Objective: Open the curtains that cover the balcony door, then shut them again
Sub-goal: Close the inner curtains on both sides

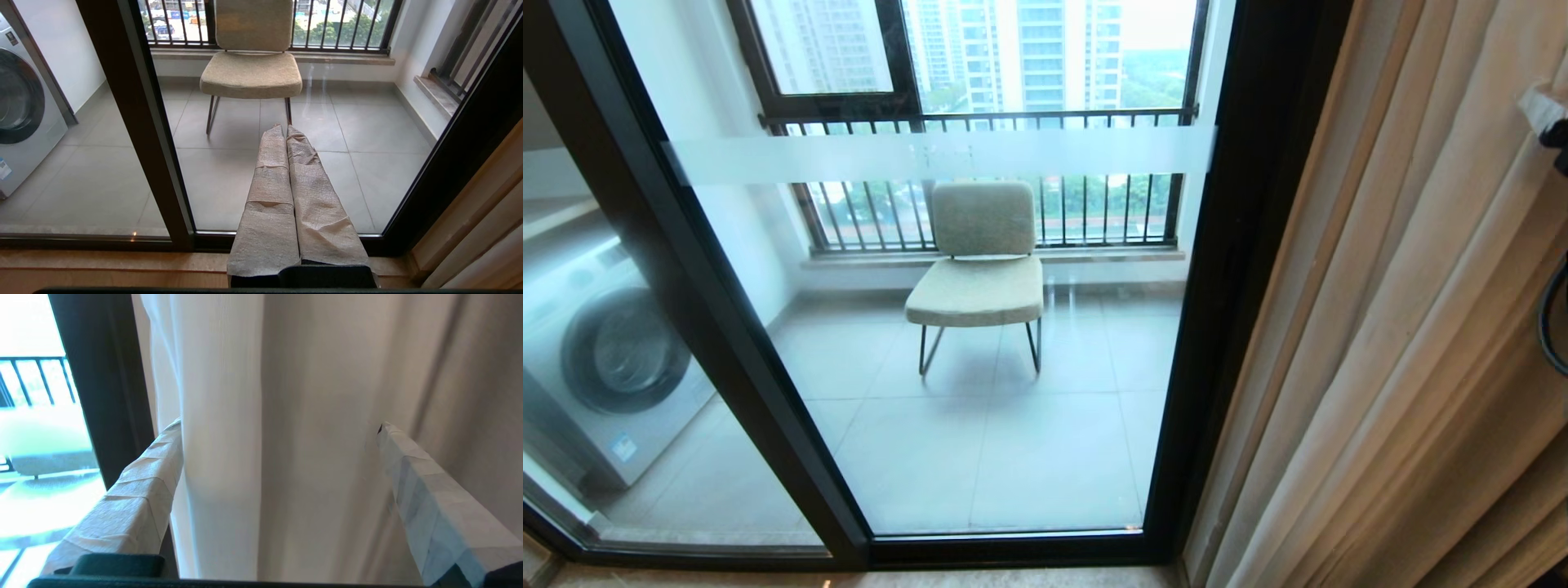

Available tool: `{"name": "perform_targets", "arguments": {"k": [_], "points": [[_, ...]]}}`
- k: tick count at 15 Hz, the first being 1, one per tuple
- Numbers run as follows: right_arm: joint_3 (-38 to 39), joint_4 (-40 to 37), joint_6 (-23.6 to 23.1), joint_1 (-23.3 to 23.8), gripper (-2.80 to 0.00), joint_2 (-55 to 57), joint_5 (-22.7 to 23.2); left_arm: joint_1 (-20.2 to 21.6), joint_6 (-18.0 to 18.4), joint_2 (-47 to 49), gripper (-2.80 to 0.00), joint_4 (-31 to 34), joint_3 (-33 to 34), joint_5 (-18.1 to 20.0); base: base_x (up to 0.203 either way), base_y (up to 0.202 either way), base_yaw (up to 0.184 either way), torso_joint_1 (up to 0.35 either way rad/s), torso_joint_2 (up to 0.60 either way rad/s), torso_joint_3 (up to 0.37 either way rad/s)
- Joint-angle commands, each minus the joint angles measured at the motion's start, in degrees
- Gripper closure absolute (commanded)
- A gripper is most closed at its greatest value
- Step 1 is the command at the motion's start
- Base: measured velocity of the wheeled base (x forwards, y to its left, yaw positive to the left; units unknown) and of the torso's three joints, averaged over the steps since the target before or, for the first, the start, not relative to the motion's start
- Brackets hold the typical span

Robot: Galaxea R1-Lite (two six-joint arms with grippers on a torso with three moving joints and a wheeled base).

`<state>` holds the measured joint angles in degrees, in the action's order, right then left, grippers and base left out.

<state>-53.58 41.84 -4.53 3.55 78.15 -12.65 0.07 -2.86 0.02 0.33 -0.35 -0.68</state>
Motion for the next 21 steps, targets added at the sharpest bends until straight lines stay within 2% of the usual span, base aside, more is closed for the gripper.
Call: {"name": "perform_targets", "arguments": {"k": [1,7,14,21], "points": [[2.6,0.3,0.0,0.0,-2.8,-3.9,0.0,0.0,0.0,0.0,0.0,0.0,0.0,0.0,0.0,0.0,0.0,0.0,0.0,0.0],[8.1,-0.3,-0.1,-0.5,-2.8,-9.2,0.1,0.0,0.0,0.0,0.0,0.0,0.0,0.0,0.0,0.0,0.0,0.0,0.0,0.0],[18.1,-0.2,-0.1,-4.0,-2.8,-16.0,0.0,0.0,0.0,0.0,0.0,0.0,0.0,0.0,0.0,0.0,0.0,0.0,0.0,0.0],[22.8,-0.4,0.0,-4.3,-2.8,-19.1,0.2,0.0,0.0,0.0,0.0,0.0,0.0,0.0,0.0,0.0,0.0,0.0,0.0,0.0]]}}
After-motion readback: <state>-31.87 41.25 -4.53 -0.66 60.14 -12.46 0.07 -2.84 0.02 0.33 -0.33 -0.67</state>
